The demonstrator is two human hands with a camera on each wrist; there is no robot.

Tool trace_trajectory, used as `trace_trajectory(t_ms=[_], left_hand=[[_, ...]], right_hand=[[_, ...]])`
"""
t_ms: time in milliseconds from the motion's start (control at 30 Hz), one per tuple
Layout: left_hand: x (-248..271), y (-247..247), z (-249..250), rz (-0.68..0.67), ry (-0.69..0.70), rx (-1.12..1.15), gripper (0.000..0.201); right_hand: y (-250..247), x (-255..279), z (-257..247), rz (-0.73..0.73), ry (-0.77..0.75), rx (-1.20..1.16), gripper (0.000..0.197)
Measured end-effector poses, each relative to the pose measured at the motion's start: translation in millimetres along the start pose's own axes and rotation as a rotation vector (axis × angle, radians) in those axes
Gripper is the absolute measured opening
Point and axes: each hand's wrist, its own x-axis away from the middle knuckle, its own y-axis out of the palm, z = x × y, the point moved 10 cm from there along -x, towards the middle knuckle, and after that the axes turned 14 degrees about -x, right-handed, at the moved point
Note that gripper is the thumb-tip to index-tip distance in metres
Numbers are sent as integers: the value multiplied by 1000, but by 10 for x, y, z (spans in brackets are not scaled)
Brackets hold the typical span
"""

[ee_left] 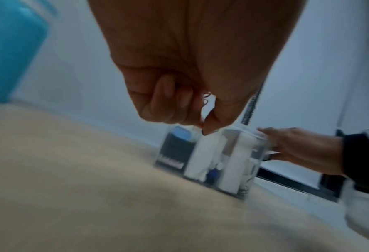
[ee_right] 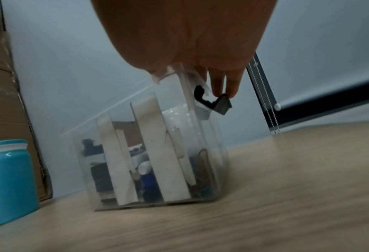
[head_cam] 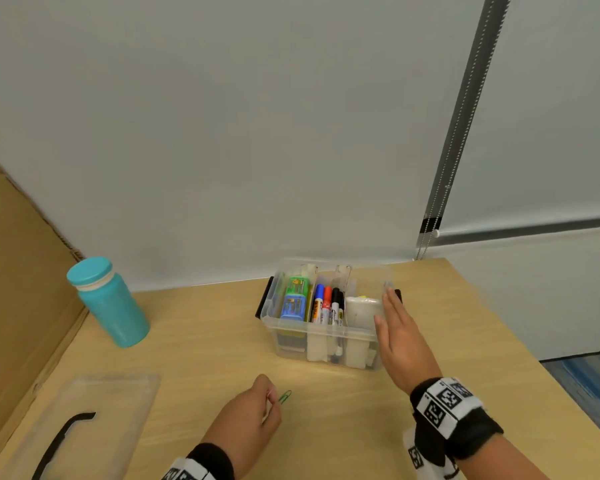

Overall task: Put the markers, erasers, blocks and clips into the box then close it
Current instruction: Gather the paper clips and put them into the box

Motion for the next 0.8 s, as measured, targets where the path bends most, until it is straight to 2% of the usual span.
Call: trace_trajectory(t_ms=[167,233,367,600,800], left_hand=[[-410,-668,833,145,134,-224,7],[-672,-788,1159,148,177,-286,15],[-1219,-647,1607,0,236,-525,29],[-1716,-181,1770,-322,257,-783,26],[-1781,-122,1743,-324,286,-761,27]], right_hand=[[7,-13,-5,106,-57,-107,58],[25,-12,-1,120,-60,-105,64],[47,3,6,104,-58,-110,69],[27,19,-3,135,-58,-133,70],[29,14,-14,116,-41,-89,76]])
